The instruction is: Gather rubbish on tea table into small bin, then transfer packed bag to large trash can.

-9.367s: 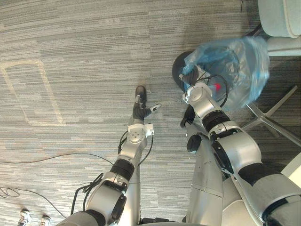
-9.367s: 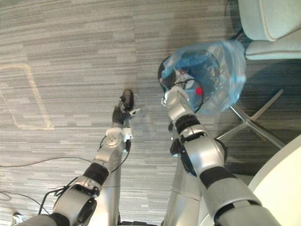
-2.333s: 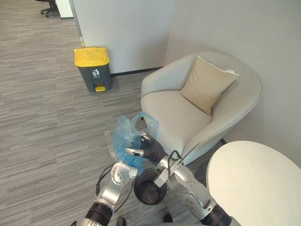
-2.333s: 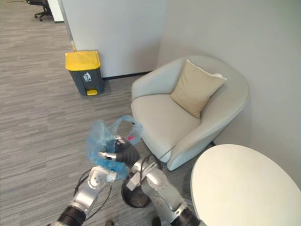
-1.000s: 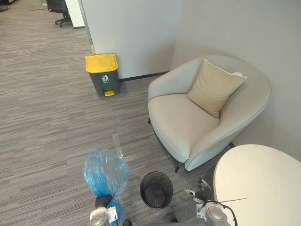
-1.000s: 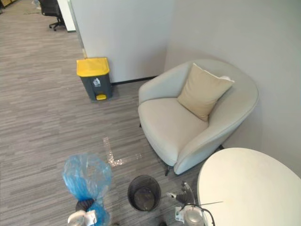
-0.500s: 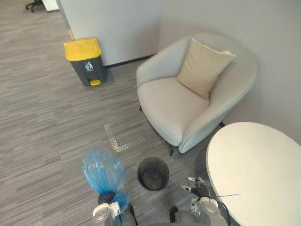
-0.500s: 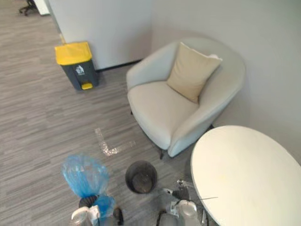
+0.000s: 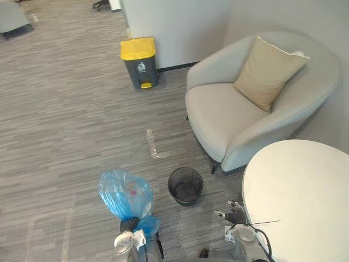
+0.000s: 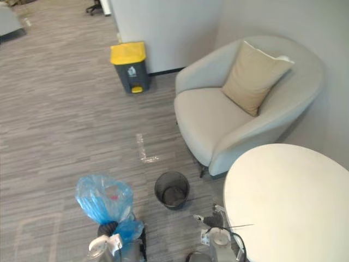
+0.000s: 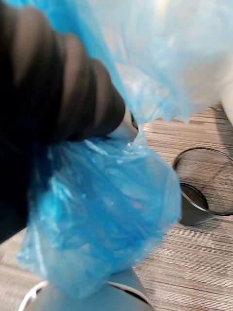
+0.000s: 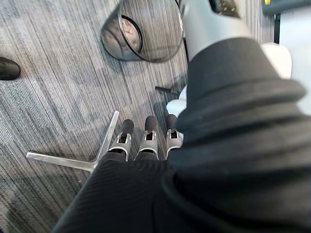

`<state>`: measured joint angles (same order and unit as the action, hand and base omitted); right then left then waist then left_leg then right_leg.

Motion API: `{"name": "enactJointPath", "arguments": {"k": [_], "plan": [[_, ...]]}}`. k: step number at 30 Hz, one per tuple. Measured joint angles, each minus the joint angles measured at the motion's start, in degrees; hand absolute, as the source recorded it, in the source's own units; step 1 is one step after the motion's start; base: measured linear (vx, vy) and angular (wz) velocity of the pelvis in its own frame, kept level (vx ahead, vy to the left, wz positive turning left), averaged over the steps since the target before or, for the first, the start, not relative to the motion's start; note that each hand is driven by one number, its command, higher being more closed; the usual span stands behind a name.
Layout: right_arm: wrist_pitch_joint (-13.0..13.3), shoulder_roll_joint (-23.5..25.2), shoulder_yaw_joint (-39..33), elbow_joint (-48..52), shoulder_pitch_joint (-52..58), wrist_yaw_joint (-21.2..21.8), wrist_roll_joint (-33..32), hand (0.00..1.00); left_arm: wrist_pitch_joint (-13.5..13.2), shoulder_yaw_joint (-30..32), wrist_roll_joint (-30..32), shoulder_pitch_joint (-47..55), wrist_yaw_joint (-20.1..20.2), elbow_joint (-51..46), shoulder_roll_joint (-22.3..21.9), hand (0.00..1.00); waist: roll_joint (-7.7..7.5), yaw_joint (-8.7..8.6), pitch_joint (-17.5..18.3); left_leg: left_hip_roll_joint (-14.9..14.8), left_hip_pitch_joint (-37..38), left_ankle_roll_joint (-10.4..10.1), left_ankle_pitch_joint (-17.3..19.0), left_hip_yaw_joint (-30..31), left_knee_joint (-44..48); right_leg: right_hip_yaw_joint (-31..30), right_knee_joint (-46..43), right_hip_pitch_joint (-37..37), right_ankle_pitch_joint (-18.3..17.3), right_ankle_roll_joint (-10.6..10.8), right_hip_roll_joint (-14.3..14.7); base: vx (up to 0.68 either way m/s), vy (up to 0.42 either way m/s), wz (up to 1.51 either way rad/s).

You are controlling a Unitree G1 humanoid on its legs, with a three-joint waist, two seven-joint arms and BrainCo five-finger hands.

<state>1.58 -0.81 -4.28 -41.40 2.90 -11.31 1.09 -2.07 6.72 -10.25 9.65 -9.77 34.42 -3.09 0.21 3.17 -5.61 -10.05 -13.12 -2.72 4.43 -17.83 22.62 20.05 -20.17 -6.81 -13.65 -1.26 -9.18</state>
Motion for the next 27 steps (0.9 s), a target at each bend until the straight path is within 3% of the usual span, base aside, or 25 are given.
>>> {"name": "enactJointPath", "arguments": {"k": [3,4,8,14,17,19,20,21,22,23,24,27], "plan": [[0.0,1.8,-1.8,-0.1,0.8,0.0,-0.2,0.0,0.0,0.0,0.0,-0.7,0.0,0.2,0.0,1.0,0.62,-0.18,0.4,-0.1,4.7,-1.7,4.1,-3.0,-5.0,3.6,1.6,0.3,1.7,2.0,-0.5,-0.06,0.137,0.66],[0.0,2.5,-2.9,-1.3,0.7,0.0,-1.2,0.0,0.0,0.3,0.1,-0.7,0.0,0.9,0.0,1.0,-0.34,-0.1,0.2,1.2,6.1,-2.7,3.1,-3.2,-8.9,3.4,2.9,0.9,2.7,3.0,-0.6,-0.07,0.175,0.39],[-0.2,4.2,-3.4,-3.9,0.7,0.0,-1.2,0.0,0.2,0.1,0.5,1.0,-0.1,4.7,1.2,1.0,-1.94,0.16,1.3,5.2,9.0,-1.0,0.6,-3.3,-15.8,1.7,9.7,3.0,6.8,4.8,-1.0,-0.05,0.188,0.04],[-0.2,4.0,-5.2,-8.5,-0.1,-0.1,-1.1,0.0,0.2,0.3,1.2,0.5,-0.1,8.0,2.9,1.0,-1.73,0.21,1.9,9.1,10.4,1.2,-1.4,-1.9,-20.1,0.5,13.6,4.7,8.7,5.6,-2.2,-0.01,0.128,0.15],[-0.2,4.3,-6.1,-9.3,-1.3,-0.2,-1.0,0.0,0.1,0.9,1.2,0.8,-0.1,8.0,3.2,1.0,-2.01,0.3,1.4,10.9,10.1,2.4,0.9,-1.1,-18.6,0.8,10.2,4.3,6.7,7.1,-4.9,0.08,0.115,0.16],[-0.2,3.9,-6.5,-9.3,-1.4,-0.2,-1.0,0.0,0.2,0.8,1.2,0.7,-0.1,7.6,3.6,1.0,-2.36,0.03,0.4,12.1,10.2,2.6,3.9,1.7,-16.0,1.0,2.3,4.1,4.9,7.6,-7.8,0.09,0.106,0.57],[-0.3,3.3,-6.7,-9.0,-0.7,-0.3,-1.0,0.0,0.2,0.6,1.2,0.7,-0.1,7.5,3.3,1.0,-2.25,-0.24,0.1,12.0,10.2,3.5,5.4,4.0,-13.8,-1.5,-6.5,1.6,5.8,4.7,-8.9,0.09,0.118,0.92],[-0.3,3.2,-6.7,-8.5,-0.1,-0.5,-1.0,0.0,0.2,0.6,1.2,0.7,-0.1,6.9,3.2,1.0,-2.0,-0.75,0.0,11.9,10.4,3.9,6.1,5.9,-12.6,-4.2,-12.5,-0.4,7.6,1.5,-8.8,0.13,0.143,1.05],[-0.2,2.9,-6.7,-8.1,0.4,-0.6,-1.1,0.0,0.2,0.7,1.2,0.6,-0.1,5.7,3.1,1.0,-1.84,-1.21,-0.3,11.8,11.3,4.4,7.1,7.7,-11.4,-8.1,-19.3,-3.7,8.8,0.3,-8.2,0.21,0.102,0.94],[-0.2,3.6,-6.8,-8.0,1.1,-0.6,-1.1,0.0,0.1,1.2,1.2,0.7,-0.2,5.3,3.2,1.0,-2.4,-1.13,-0.7,11.5,11.6,4.7,8.7,9.6,-9.8,-12.0,-24.2,-6.2,6.0,2.3,-6.0,0.29,0.063,0.87],[-0.3,4.3,-6.4,-8.1,1.2,-0.6,-1.1,0.0,0.2,1.5,1.2,0.8,-0.2,5.4,3.8,1.0,-3.27,-1.13,-1.0,11.4,12.5,4.7,9.8,11.0,-9.1,-13.0,-25.9,-8.0,3.1,2.8,-3.8,0.26,0.01,0.67],[-0.3,4.3,-7.2,-7.3,1.2,-0.6,-1.2,0.0,0.3,1.3,1.2,0.7,-0.2,5.6,3.4,1.0,-3.54,-1.34,-1.1,11.4,14.8,5.4,12.5,13.2,-8.7,-11.3,-23.7,-12.9,0.5,4.4,1.1,0.33,-0.008,0.45]]}}
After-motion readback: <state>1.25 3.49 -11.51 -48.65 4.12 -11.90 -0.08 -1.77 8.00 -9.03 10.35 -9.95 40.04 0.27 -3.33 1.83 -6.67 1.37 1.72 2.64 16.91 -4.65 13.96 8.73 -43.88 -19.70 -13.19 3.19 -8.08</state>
